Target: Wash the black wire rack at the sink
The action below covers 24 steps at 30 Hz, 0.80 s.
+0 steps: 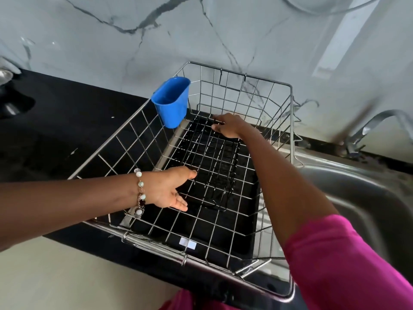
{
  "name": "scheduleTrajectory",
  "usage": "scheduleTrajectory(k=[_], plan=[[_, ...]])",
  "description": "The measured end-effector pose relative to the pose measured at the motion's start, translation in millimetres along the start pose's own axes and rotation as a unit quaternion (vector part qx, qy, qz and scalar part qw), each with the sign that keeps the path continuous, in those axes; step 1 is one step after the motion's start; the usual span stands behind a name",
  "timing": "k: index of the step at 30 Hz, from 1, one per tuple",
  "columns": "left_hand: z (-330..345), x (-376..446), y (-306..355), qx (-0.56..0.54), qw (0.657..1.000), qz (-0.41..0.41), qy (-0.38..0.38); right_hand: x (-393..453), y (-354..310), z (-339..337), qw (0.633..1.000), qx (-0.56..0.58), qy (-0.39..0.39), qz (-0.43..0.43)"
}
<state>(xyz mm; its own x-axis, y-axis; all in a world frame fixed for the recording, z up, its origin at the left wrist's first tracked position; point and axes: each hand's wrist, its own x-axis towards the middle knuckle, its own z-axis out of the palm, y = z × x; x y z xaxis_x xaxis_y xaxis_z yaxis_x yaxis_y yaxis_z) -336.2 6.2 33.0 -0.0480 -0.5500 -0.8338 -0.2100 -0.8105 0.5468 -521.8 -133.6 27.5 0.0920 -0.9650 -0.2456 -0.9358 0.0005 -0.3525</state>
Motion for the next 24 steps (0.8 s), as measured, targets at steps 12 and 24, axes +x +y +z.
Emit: scheduleTrajectory(k=[12, 24], plan=[[-3.3, -9.7, -1.5, 0.098, 0.995, 0.012, -0.010, -29.7, 0.6, -5.3, 0.999, -0.036, -0.015, -0.003], [27.3, -81.2, 62.1, 0.518, 0.796, 0.289, 0.118, -82.2, -6.1, -58.2, 0.991, -0.007, 0.101, -0.089]])
